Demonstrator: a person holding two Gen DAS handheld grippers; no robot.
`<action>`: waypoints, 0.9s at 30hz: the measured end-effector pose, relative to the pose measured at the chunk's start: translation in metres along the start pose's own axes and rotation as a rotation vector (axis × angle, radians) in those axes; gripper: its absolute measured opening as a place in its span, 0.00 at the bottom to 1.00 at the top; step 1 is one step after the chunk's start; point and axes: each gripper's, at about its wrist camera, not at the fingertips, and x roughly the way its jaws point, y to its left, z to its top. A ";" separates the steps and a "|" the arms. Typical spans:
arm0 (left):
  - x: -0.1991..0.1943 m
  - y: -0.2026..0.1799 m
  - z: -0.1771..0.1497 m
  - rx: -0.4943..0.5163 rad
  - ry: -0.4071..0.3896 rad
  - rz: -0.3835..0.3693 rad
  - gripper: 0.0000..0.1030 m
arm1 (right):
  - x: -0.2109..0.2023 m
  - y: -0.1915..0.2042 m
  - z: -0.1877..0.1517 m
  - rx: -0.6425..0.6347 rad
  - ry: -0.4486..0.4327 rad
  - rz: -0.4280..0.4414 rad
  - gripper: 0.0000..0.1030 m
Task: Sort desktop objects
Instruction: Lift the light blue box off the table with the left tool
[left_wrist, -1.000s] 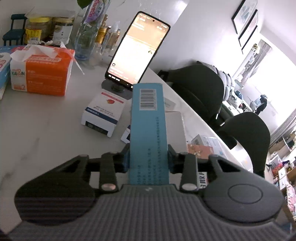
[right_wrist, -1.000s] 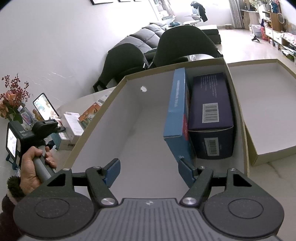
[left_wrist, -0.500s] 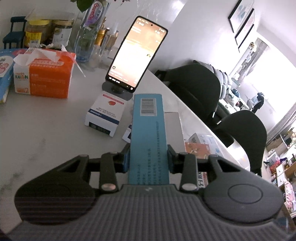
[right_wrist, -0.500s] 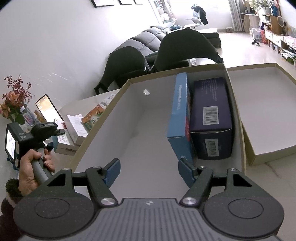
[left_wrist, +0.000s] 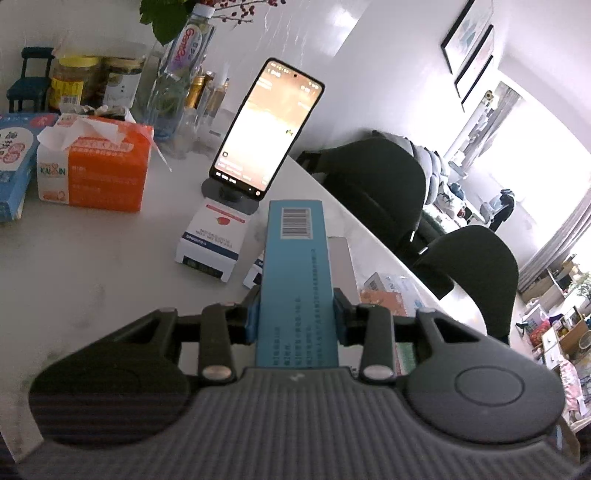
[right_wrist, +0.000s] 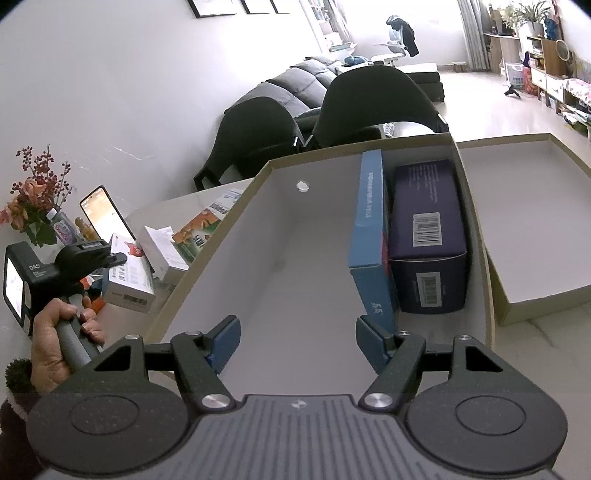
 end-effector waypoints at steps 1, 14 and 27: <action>-0.002 0.000 0.000 0.002 -0.002 -0.002 0.34 | -0.001 0.001 0.000 -0.001 -0.001 0.001 0.70; -0.021 -0.004 0.006 0.012 -0.007 -0.063 0.34 | -0.004 0.008 -0.003 -0.011 -0.005 0.004 0.70; -0.037 -0.024 0.001 0.062 0.016 -0.153 0.34 | -0.006 0.008 -0.004 -0.008 -0.007 0.004 0.70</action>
